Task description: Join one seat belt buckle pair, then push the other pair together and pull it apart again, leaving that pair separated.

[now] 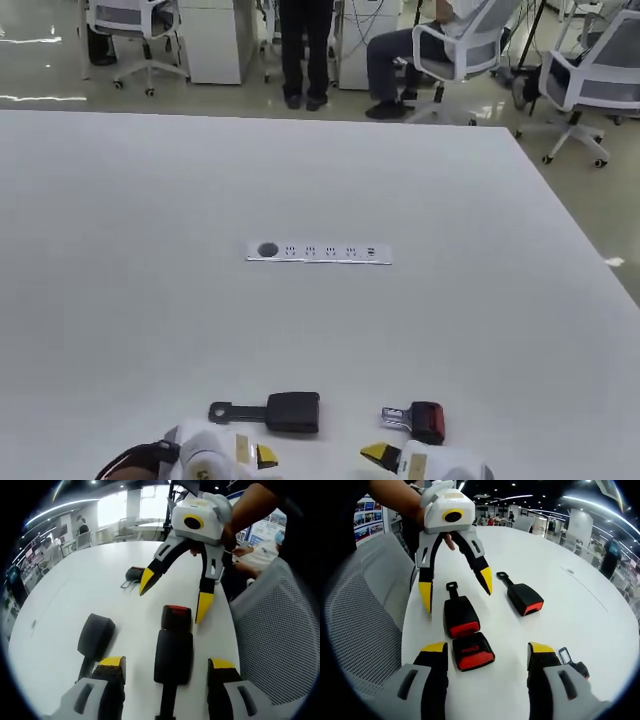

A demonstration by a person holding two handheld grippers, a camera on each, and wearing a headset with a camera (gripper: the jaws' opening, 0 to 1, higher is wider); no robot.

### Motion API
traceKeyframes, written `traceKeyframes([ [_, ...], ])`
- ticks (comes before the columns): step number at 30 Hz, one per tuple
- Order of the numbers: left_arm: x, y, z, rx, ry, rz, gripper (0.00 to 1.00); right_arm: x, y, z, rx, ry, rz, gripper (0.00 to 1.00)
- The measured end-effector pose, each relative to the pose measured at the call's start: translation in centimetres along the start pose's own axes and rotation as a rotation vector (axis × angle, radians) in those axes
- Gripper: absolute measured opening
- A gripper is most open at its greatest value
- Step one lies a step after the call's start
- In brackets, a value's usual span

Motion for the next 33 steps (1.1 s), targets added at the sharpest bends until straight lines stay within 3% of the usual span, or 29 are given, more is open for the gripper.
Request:
traceKeyframes([
  [6, -1.2, -1.1, 1.3, 0.024, -0.014, 0.040, 0.72, 0.5, -1.1, 0.8, 0.035, 0.015, -0.007, 0.66],
  [20, -4.6, -2.0, 2.3, 0.066, -0.065, 0.103, 0.85, 3.2, -3.6, 0.8, 0.084, 0.038, -0.061, 0.76],
  [30, -6.6, -1.7, 3.6, 0.083, -0.069, 0.113, 0.86, 6.2, -5.2, -0.2, 0.075, 0.037, -0.078, 0.77],
  [33, -7.6, -1.5, 4.0, 0.095, -0.077, 0.115, 0.86, 6.8, -5.5, -0.5, 0.072, 0.044, -0.072, 0.77],
])
Point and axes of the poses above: the centre of the closed fingertips' face, and the gripper's own axes: y roughly forward along the fingers, x roughly to its right, z roughly out of its top, the point moved 3 cm from there along -y, roughly backward along the fingers, and after that the axes turned 14 degrees about z, right-handed, at the moved point
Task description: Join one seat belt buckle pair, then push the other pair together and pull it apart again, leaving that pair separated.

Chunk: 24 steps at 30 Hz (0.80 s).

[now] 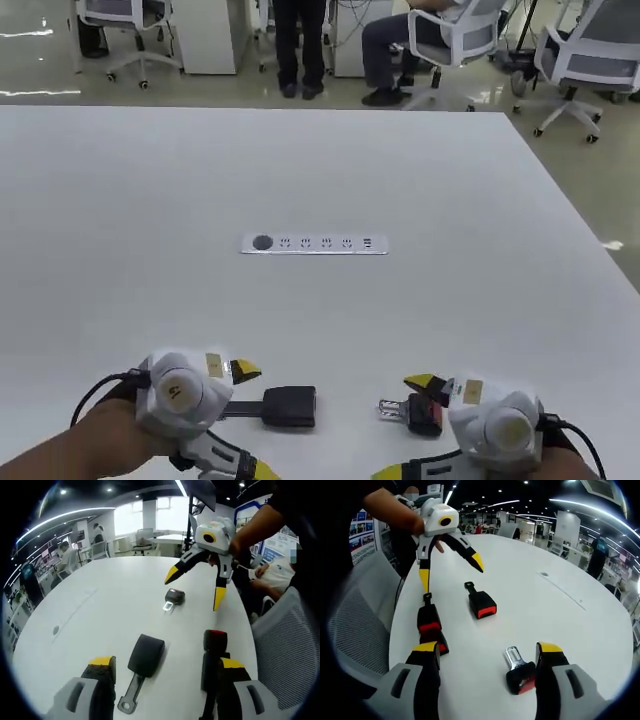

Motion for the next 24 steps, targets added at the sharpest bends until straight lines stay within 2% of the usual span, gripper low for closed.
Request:
traceKeyframes([
  [2, -0.3, 0.3, 0.2, 0.008, 0.006, -0.006, 0.84, 0.6, -0.2, -0.3, -0.004, 0.005, 0.011, 0.77],
  [6, -0.9, 1.0, 0.0, -0.004, 0.011, -0.016, 0.84, 1.1, -0.6, -0.8, -0.013, 0.017, 0.026, 0.77],
  [11, -1.6, 2.1, -0.5, -0.023, 0.026, -0.034, 0.83, 2.7, -1.2, -1.8, -0.025, 0.036, 0.039, 0.76],
  [13, -1.4, 2.2, 0.2, -0.028, 0.030, -0.042, 0.83, 3.1, -1.4, -2.2, -0.024, 0.056, 0.049, 0.76],
  [15, -1.9, 2.8, -0.2, -0.030, 0.035, -0.051, 0.83, 3.8, -1.5, -2.7, -0.024, 0.062, 0.049, 0.75],
  [19, -2.2, 3.8, -0.3, -0.035, 0.041, -0.068, 0.82, 4.6, -1.5, -3.4, -0.033, 0.079, 0.056, 0.74],
  [22, -1.9, 4.4, -0.5, -0.045, 0.045, -0.087, 0.78, 5.2, -1.5, -3.9, -0.022, 0.125, 0.066, 0.71],
  [24, -1.8, 4.6, -0.7, -0.057, 0.052, -0.100, 0.75, 5.5, -1.5, -4.1, -0.020, 0.127, 0.067, 0.68],
])
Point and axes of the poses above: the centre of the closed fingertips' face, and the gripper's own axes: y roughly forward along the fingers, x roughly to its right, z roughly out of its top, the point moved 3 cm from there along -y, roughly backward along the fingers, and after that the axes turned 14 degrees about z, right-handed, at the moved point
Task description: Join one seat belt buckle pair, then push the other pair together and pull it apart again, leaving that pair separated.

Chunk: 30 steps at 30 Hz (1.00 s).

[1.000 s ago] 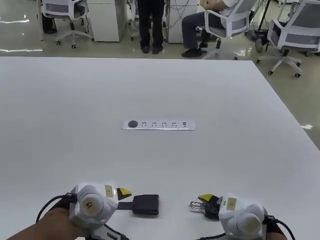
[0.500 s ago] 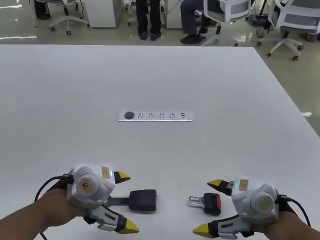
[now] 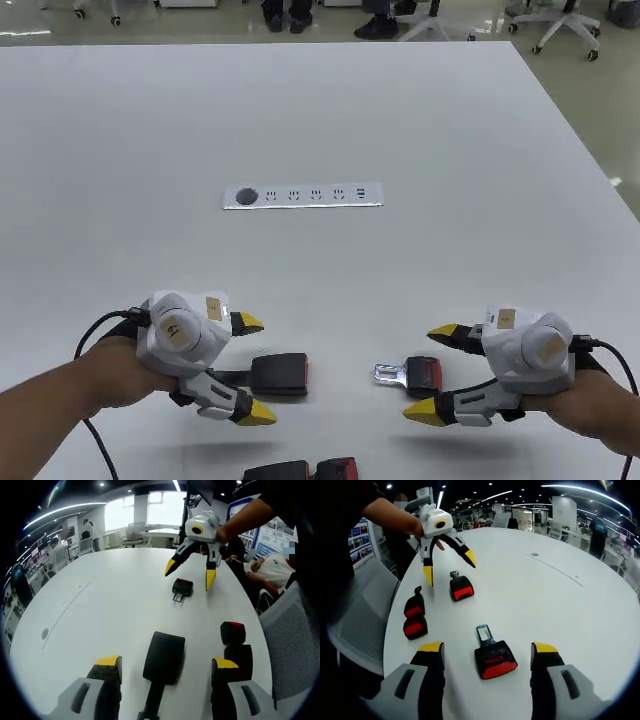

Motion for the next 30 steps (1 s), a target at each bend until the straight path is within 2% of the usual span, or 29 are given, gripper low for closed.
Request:
traceKeyframes([
  [5, -0.1, 0.8, -0.4, -0.007, 0.003, -0.021, 0.73, 0.3, 0.5, -0.8, -0.032, -0.011, 0.024, 0.66],
  [7, -0.3, 1.2, -0.9, -0.013, 0.009, -0.032, 0.72, 0.4, 0.6, -1.3, -0.038, -0.003, 0.051, 0.65],
  [9, -0.4, 1.4, -1.2, -0.013, 0.011, -0.035, 0.70, 0.7, 0.7, -1.5, -0.051, -0.014, 0.051, 0.65],
  [15, -0.2, 1.8, -1.6, -0.023, 0.030, -0.058, 0.63, 0.5, 0.4, -1.6, -0.086, -0.017, 0.080, 0.53],
  [18, 0.0, 1.9, -1.7, -0.031, 0.034, -0.067, 0.60, 0.4, 0.5, -1.9, -0.105, -0.014, 0.090, 0.52],
  [19, 0.0, 1.9, -1.8, -0.032, 0.040, -0.069, 0.60, 0.4, 0.6, -1.7, -0.102, -0.042, 0.094, 0.51],
  [20, -0.1, 2.0, -1.8, -0.020, 0.051, -0.067, 0.59, 0.4, 0.5, -1.8, -0.110, -0.036, 0.091, 0.50],
  [22, -0.3, 2.0, -1.9, -0.023, 0.031, -0.066, 0.57, 0.5, 0.4, -1.9, -0.114, -0.033, 0.096, 0.48],
  [23, -0.5, 2.1, -1.9, -0.021, 0.023, -0.062, 0.55, 0.5, 0.4, -1.9, -0.117, -0.038, 0.095, 0.47],
  [26, -0.5, 2.2, -2.0, -0.020, 0.061, -0.052, 0.49, 0.4, 0.4, -2.1, -0.128, -0.053, 0.105, 0.44],
  [28, -0.7, 2.3, -2.1, -0.018, 0.064, -0.048, 0.43, 0.5, 0.4, -2.0, -0.140, -0.082, 0.104, 0.40],
  [29, -1.0, 2.3, -2.2, -0.013, 0.102, -0.036, 0.38, 0.5, 0.4, -2.0, -0.142, -0.081, 0.103, 0.38],
  [30, -1.0, 2.2, -2.2, -0.017, 0.104, -0.037, 0.37, 0.5, 0.3, -1.9, -0.145, -0.083, 0.105, 0.37],
])
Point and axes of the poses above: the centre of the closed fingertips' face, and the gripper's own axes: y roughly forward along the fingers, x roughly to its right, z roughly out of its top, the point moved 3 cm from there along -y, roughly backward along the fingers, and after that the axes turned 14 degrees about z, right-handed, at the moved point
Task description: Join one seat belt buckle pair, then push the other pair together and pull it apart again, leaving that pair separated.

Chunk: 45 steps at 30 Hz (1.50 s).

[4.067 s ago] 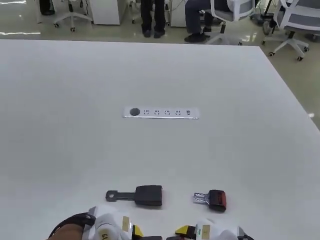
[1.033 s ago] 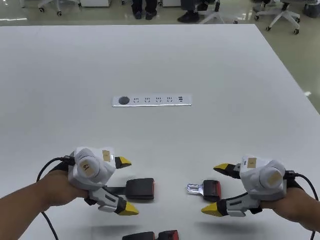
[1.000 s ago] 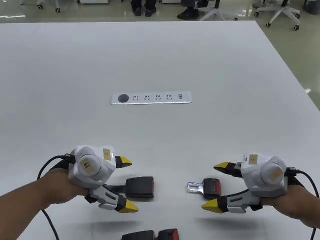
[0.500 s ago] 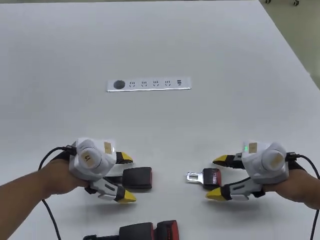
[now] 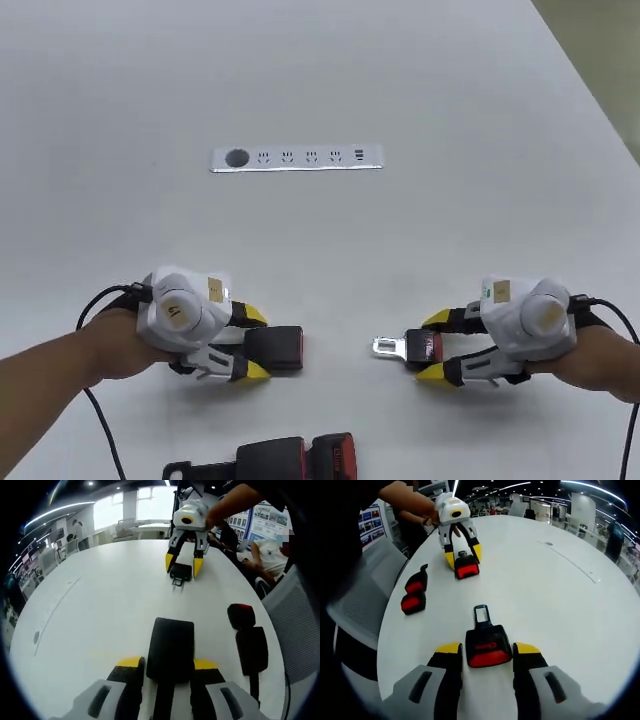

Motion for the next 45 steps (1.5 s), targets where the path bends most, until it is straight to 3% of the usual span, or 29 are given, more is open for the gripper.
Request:
traceKeyframes([
  [6, 0.1, 0.1, -0.2, -0.002, 0.032, -0.019, 0.34, 0.4, -0.2, 0.0, -0.051, -0.053, 0.023, 0.34],
  [14, 0.2, 0.2, -0.3, -0.028, 0.065, -0.039, 0.34, 0.8, -0.2, 0.0, -0.081, -0.054, 0.038, 0.34],
  [21, 0.2, 0.3, -0.5, -0.041, 0.050, -0.041, 0.34, 1.1, 0.1, 0.0, -0.078, -0.049, 0.040, 0.34],
  [45, 0.0, 0.5, -0.7, -0.066, 0.035, -0.029, 0.34, 0.7, 3.4, 3.5, -0.039, -0.073, 0.057, 0.34],
])
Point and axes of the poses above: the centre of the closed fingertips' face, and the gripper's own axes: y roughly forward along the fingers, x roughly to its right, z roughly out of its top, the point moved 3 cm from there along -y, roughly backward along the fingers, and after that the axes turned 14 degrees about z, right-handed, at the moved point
